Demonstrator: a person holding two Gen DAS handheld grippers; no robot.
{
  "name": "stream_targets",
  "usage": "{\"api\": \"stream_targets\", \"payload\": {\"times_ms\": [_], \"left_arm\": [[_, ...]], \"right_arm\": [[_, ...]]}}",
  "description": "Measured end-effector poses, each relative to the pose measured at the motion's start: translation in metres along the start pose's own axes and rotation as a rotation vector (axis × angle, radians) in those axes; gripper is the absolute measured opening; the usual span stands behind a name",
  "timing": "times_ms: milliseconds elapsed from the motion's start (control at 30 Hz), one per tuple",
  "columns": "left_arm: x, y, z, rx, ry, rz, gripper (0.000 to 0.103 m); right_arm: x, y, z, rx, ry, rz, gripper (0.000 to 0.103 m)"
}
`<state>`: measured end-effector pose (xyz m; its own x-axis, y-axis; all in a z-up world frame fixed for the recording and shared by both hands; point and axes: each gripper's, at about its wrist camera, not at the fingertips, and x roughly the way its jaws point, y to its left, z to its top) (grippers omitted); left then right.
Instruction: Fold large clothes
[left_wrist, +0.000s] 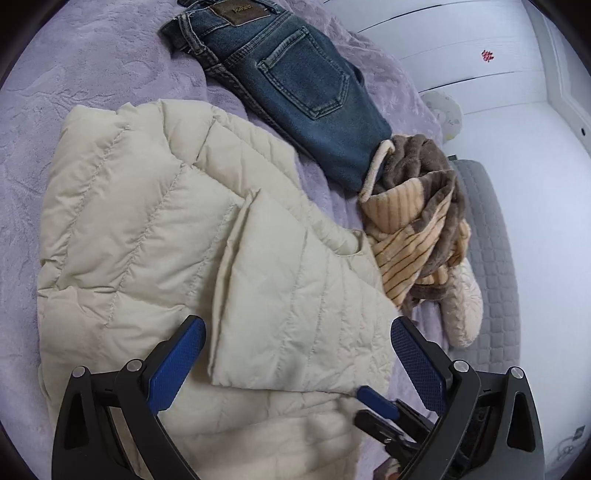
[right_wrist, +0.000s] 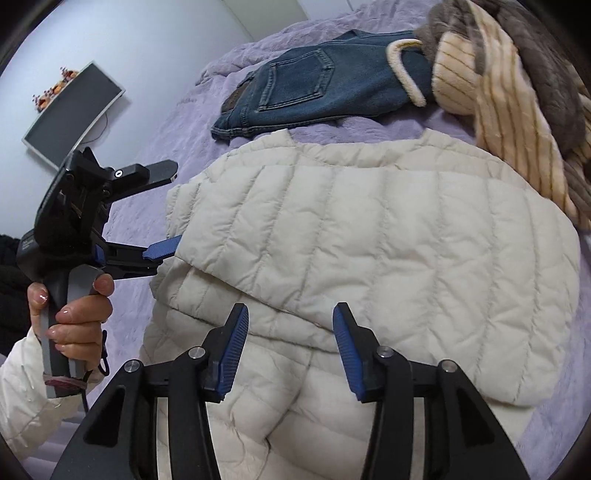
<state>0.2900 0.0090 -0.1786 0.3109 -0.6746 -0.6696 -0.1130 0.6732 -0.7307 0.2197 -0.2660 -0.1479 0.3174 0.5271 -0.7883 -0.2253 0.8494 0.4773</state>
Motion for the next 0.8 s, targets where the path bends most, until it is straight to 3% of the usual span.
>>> {"api": "stream_targets", "payload": {"times_ms": [100, 167, 200, 233, 300, 400, 467, 533, 733, 800], "left_arm": [[0.012, 0.002, 0.000, 0.013, 0.019, 0.073, 0.101], [0.016, 0.000, -0.001, 0.023, 0.024, 0.104, 0.094], [0.019, -0.002, -0.001, 0.033, 0.034, 0.112, 0.071], [0.021, -0.003, -0.002, 0.040, 0.056, 0.117, 0.038], [0.028, -0.007, -0.004, 0.041, 0.096, 0.118, 0.008], [0.014, -0.025, -0.008, 0.079, 0.064, 0.070, 0.008], [0.000, -0.038, -0.010, 0.089, 0.033, 0.006, 0.008], [-0.014, -0.044, -0.011, 0.103, 0.005, -0.012, 0.008], [-0.007, -0.014, -0.024, 0.083, 0.034, 0.136, 0.008], [0.001, 0.005, -0.028, 0.063, 0.048, 0.204, 0.008]], "right_arm": [[-0.020, -0.030, -0.020, 0.111, -0.014, -0.005, 0.052], [-0.030, -0.051, -0.035, 0.191, -0.020, -0.014, 0.051], [-0.033, -0.059, -0.042, 0.223, -0.023, -0.026, 0.051], [-0.036, -0.068, -0.049, 0.252, -0.028, -0.045, 0.051], [-0.041, -0.083, -0.060, 0.305, -0.037, -0.079, 0.044], [-0.045, -0.102, -0.066, 0.366, -0.066, -0.122, 0.030], [-0.046, -0.113, -0.066, 0.388, -0.083, -0.159, 0.023], [-0.046, -0.122, -0.065, 0.394, -0.089, -0.189, 0.019], [-0.057, -0.135, -0.066, 0.369, -0.141, -0.358, 0.018], [-0.059, -0.144, -0.071, 0.409, -0.130, -0.355, 0.018]]}}
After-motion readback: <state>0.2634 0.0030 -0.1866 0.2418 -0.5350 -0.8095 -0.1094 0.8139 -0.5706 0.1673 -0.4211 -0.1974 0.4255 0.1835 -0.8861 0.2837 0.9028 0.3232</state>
